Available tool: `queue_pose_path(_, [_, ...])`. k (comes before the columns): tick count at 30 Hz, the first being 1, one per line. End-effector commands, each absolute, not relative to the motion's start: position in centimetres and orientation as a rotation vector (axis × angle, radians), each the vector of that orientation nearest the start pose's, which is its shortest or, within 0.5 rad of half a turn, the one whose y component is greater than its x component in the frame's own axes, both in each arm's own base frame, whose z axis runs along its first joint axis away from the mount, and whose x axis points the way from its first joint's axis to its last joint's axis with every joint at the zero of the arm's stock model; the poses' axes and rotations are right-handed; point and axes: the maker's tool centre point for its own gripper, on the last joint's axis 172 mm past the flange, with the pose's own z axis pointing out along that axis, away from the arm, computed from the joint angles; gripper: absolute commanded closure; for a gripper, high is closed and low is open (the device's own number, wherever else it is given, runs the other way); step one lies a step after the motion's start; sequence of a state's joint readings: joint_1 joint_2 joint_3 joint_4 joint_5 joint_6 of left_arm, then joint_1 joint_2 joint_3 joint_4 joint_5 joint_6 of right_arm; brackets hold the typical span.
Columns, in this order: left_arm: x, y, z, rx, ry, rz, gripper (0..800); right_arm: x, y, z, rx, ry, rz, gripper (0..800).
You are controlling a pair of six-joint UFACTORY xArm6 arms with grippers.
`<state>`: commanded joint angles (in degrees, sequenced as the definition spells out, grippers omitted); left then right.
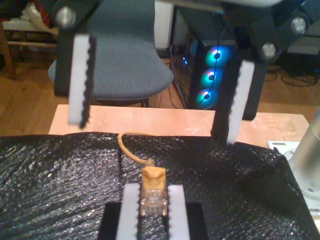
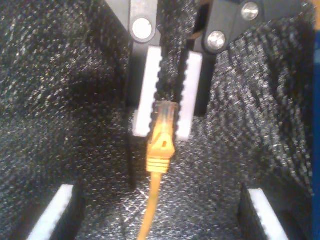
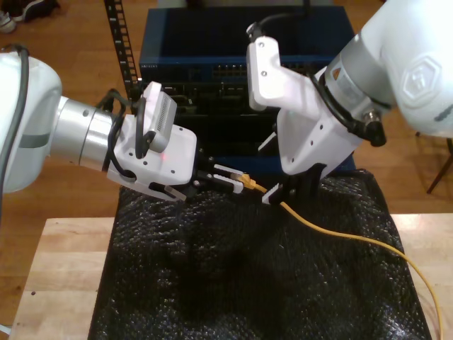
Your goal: Grab the cable and plug it in
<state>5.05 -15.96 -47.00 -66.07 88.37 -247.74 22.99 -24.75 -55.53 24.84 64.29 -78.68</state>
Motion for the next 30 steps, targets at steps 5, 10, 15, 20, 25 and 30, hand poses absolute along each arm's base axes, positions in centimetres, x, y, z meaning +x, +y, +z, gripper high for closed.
queue_pose_path(5, [35.2, -21.6, 33.8, 1.452, -1.438, 0.868, 778, 35.9, 24.9, 35.8, 2.102, 2.487, 0.777, 50])
queue_pose_path(10, [35.6, -20.8, 34.2, 1.473, -1.358, 0.844, 777, 35.3, 24.8, 37.9, 2.05, 2.476, 0.841, 9])
queue_pose_path(15, [36.1, -20.0, 35.2, 1.457, -1.293, 0.86, 774, 35.2, 24.5, 38.6, 2.035, 2.466, 0.863, 3])
queue_pose_path(20, [36.2, -19.2, 35.3, 1.461, -1.273, 0.867, 770, 35.2, 24.7, 38.6, 2.037, 2.468, 0.868, 2])
queue_pose_path(25, [35.7, -18.8, 35.7, 1.443, -1.26, 0.862, 770, 35.4, 24.5, 38.7, 2.042, 2.455, 0.877, 3])
queue_pose_path(30, [35.2, -18.6, 35.9, 1.424, -1.244, 0.851, 770, 35.1, 24.7, 39.4, 2.02, 2.458, 0.898, 3])
